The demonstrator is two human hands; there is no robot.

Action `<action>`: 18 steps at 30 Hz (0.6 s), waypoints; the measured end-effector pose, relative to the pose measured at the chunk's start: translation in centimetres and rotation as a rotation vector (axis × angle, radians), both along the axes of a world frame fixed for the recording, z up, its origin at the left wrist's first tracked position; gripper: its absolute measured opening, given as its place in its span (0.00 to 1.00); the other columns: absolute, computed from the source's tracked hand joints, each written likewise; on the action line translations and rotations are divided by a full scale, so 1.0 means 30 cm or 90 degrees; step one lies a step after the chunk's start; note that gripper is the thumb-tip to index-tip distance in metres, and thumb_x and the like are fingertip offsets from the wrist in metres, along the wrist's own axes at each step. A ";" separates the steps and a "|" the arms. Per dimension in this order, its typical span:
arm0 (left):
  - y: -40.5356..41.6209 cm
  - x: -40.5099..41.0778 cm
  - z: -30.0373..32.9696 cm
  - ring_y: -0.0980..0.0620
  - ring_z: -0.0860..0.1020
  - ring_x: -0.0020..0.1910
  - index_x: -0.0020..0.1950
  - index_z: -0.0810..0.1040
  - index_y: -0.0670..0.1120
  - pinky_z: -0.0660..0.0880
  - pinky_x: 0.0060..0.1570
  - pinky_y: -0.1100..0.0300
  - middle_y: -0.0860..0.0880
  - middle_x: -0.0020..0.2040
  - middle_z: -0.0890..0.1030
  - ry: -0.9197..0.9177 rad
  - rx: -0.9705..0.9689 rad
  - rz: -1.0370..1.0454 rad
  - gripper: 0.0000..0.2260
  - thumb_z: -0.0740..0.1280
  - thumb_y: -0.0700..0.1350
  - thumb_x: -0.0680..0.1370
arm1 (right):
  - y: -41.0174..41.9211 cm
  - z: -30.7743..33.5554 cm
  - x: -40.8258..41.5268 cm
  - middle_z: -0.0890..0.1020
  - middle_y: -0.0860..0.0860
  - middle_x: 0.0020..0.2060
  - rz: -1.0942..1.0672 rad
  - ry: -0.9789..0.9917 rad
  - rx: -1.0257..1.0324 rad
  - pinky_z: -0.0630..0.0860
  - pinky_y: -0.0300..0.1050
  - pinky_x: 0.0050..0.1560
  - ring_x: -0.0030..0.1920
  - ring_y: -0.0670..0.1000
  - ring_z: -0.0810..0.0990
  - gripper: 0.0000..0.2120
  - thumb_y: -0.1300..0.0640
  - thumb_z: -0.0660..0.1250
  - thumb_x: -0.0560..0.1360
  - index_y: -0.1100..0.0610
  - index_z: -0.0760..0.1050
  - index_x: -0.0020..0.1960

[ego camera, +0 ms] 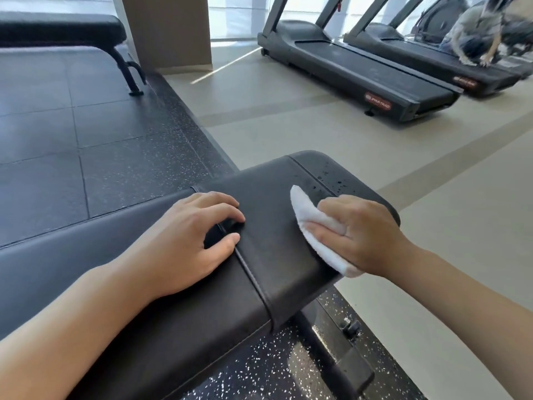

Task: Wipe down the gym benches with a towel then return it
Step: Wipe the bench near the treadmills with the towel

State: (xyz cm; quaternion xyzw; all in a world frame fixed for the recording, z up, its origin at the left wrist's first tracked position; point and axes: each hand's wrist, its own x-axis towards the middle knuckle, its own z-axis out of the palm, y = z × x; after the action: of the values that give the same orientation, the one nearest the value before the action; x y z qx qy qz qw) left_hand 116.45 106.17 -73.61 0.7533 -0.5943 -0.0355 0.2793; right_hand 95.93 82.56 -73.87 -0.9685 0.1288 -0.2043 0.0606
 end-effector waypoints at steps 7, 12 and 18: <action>-0.011 0.024 -0.009 0.54 0.73 0.64 0.62 0.79 0.56 0.69 0.69 0.52 0.60 0.64 0.76 -0.033 -0.001 0.008 0.13 0.64 0.56 0.79 | -0.111 0.023 0.505 0.73 0.47 0.29 -0.002 0.078 0.041 0.61 0.48 0.35 0.36 0.51 0.74 0.23 0.34 0.61 0.78 0.51 0.63 0.36; 0.013 0.049 -0.021 0.55 0.73 0.65 0.62 0.80 0.54 0.67 0.70 0.58 0.59 0.64 0.76 -0.043 -0.009 0.020 0.13 0.65 0.55 0.80 | -0.137 0.041 0.734 0.75 0.46 0.38 -0.092 0.185 0.044 0.64 0.49 0.43 0.47 0.57 0.77 0.20 0.36 0.60 0.78 0.48 0.68 0.35; 0.041 0.098 0.012 0.48 0.74 0.64 0.63 0.80 0.52 0.70 0.69 0.49 0.55 0.65 0.77 -0.026 0.021 0.105 0.13 0.69 0.50 0.79 | 0.131 0.039 0.356 0.72 0.43 0.31 -0.029 0.064 0.043 0.66 0.48 0.39 0.38 0.47 0.71 0.19 0.38 0.61 0.79 0.45 0.63 0.35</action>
State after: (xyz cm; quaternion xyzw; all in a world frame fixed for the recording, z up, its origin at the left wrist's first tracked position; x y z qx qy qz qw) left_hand 119.40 107.39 -73.26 0.8049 -0.5350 -0.0062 0.2568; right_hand 106.59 86.48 -72.71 -0.9718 0.1609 -0.1519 0.0819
